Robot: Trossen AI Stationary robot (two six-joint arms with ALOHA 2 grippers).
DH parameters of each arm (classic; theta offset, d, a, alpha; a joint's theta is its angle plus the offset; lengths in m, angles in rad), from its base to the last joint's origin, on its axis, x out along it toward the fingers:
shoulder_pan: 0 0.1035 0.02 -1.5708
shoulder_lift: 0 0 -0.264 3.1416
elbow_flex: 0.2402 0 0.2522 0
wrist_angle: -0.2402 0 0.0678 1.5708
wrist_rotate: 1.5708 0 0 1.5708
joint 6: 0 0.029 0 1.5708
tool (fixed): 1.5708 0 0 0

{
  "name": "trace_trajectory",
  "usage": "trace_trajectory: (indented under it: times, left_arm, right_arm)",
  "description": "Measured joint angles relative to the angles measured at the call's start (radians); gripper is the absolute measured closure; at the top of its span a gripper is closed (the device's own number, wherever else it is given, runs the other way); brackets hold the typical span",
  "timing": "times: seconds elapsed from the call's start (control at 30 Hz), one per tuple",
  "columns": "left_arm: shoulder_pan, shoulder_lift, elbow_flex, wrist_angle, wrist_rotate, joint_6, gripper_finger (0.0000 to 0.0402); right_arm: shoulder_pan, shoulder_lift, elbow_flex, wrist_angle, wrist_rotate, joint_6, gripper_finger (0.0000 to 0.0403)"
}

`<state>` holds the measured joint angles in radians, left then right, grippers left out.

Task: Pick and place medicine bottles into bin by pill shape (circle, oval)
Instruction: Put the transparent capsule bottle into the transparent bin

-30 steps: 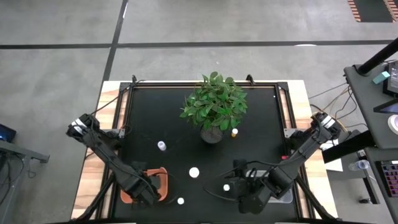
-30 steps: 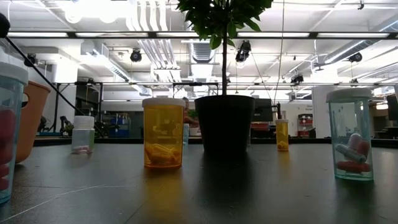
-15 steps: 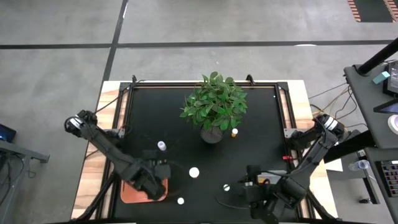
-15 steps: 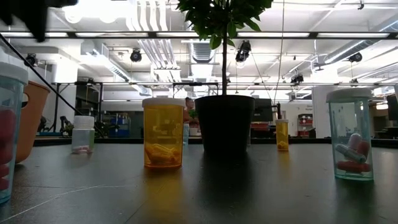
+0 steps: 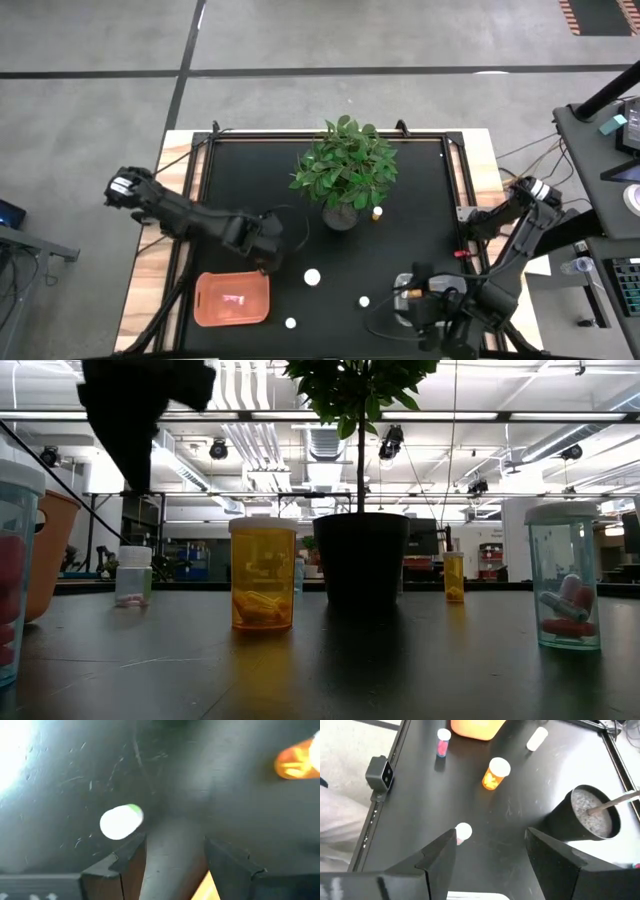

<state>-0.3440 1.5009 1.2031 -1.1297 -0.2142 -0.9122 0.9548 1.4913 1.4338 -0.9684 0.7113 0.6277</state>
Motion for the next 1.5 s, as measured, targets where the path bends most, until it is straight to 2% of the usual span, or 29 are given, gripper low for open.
trace_trajectory:
  times: [0.3,0.63,0.73,0.87,0.97,1.07,1.33,1.5]
  left_arm:
    - [0.111,0.002,-0.052,-0.007,0.09,0.028,0.0221]
    - [0.169,0.011,-0.1,-0.004,0.091,0.04,0.0218]
    - [0.168,0.007,-0.1,-0.004,0.1,0.062,0.0197]
    - [0.168,0.006,-0.099,-0.003,0.102,0.064,0.0147]
    - [0.17,0.007,-0.114,0.003,0.102,0.063,0.0114]
    - [0.176,0.017,-0.129,0.008,0.103,0.062,0.0105]
    - [0.205,0.047,-0.132,0.037,0.088,0.107,0.0104]
    - [0.216,0.05,-0.134,0.048,0.082,0.119,0.0128]
  right_arm:
    - [0.003,-0.113,-0.129,0.049,0.055,0.001,0.0174]
    - [0.003,-0.27,-0.338,0.23,0.078,-0.014,0.0174]
    - [0.003,-0.308,-0.391,0.283,0.078,-0.019,0.0174]
    - [0.003,-0.347,-0.449,0.353,0.078,-0.047,0.0174]
    - [0.003,-0.361,-0.471,0.395,0.079,-0.076,0.0174]
    - [0.003,-0.366,-0.482,0.428,0.078,-0.107,0.0174]
    - [0.003,-0.357,-0.47,0.428,0.078,-0.116,0.0174]
    - [0.003,-0.357,-0.468,0.43,0.078,-0.116,0.0174]
